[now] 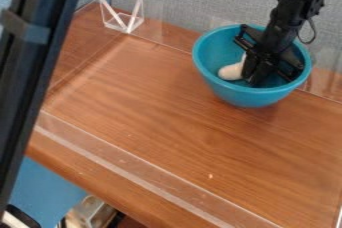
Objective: Put the mushroom in the blue bowl
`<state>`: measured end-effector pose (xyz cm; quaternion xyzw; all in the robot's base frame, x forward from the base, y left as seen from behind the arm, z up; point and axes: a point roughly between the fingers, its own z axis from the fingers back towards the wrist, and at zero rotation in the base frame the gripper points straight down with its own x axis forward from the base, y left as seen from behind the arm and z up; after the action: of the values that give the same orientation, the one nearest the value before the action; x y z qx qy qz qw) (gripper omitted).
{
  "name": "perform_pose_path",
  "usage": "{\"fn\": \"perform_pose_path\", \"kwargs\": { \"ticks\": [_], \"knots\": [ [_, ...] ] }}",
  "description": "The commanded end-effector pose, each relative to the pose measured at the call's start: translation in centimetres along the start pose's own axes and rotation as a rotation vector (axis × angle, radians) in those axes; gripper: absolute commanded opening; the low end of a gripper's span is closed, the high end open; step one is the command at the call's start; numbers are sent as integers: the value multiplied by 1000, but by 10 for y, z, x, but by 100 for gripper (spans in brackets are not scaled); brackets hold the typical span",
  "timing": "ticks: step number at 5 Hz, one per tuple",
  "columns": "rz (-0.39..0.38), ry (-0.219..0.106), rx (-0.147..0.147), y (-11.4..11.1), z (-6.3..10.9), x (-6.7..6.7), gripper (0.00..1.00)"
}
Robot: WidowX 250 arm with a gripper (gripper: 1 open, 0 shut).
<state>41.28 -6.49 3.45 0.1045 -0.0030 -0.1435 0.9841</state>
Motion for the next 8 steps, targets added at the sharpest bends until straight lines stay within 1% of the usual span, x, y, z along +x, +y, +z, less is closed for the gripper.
{"fn": "perform_pose_path", "kwargs": {
  "ticks": [1, 2, 3, 4, 5, 6, 7, 8],
  "knots": [
    [-71, -53, -7, -4, 15, 7, 0],
    [-63, -51, -9, -8, 30, 8, 0],
    [-56, -49, -12, -11, 46, 11, 0],
    [-114, -60, -14, 0, 33, 4, 0],
    [-158, -79, -5, 17, 28, -3, 0],
    [-192, -111, 17, 39, 31, -11, 100],
    [-223, -137, 40, 44, 47, -10, 100],
    [-297, -155, 38, 31, 48, -4, 0]
  ]
}}
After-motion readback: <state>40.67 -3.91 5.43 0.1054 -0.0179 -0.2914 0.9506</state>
